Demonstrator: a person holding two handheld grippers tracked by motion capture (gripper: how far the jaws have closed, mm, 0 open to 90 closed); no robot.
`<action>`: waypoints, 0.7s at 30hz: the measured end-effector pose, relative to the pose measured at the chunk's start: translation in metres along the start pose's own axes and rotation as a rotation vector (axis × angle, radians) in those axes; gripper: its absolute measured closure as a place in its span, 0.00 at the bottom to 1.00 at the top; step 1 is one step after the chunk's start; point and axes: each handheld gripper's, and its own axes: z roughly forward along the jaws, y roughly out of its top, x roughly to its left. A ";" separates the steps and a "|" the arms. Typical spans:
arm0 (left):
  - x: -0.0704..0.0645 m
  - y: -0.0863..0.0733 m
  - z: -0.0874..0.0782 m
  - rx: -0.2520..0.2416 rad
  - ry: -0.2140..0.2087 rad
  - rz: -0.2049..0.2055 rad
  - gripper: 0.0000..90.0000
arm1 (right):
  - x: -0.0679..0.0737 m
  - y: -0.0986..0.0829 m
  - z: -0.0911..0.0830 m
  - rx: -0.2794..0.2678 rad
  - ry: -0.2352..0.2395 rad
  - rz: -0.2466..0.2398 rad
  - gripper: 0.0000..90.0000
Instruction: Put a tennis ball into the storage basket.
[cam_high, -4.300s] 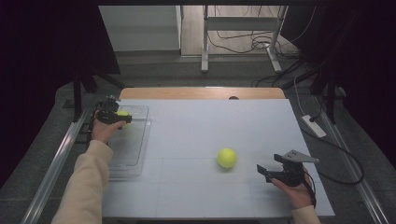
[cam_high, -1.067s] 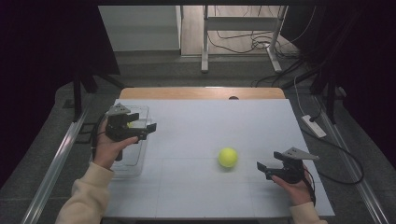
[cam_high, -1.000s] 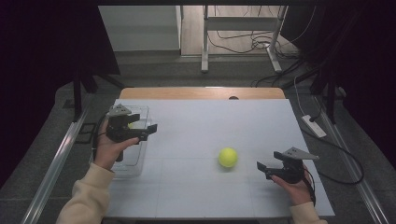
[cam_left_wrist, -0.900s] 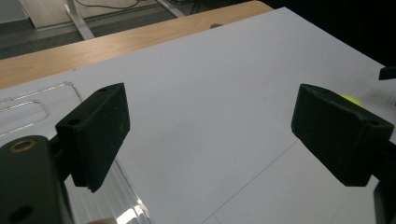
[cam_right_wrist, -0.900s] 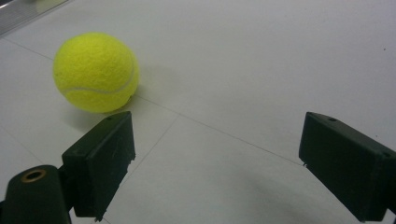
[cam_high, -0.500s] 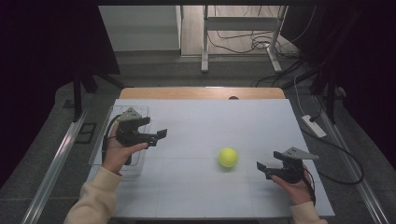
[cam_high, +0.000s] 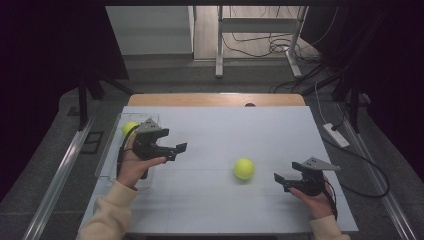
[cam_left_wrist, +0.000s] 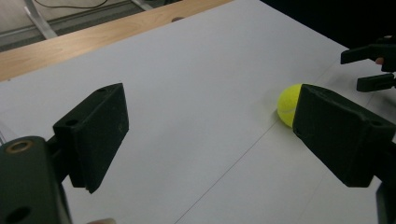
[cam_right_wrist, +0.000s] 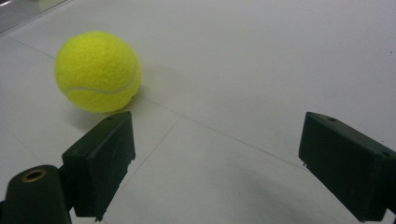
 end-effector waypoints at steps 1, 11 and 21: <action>0.000 0.000 0.002 0.003 -0.004 -0.003 0.13 | 0.000 0.000 0.000 -0.001 0.000 0.001 0.12; -0.004 0.004 0.012 0.007 -0.026 0.003 0.13 | 0.002 -0.002 -0.003 -0.004 0.002 0.003 0.12; -0.015 0.007 0.021 0.019 -0.048 0.025 0.13 | 0.004 -0.003 -0.003 0.000 0.003 -0.007 0.12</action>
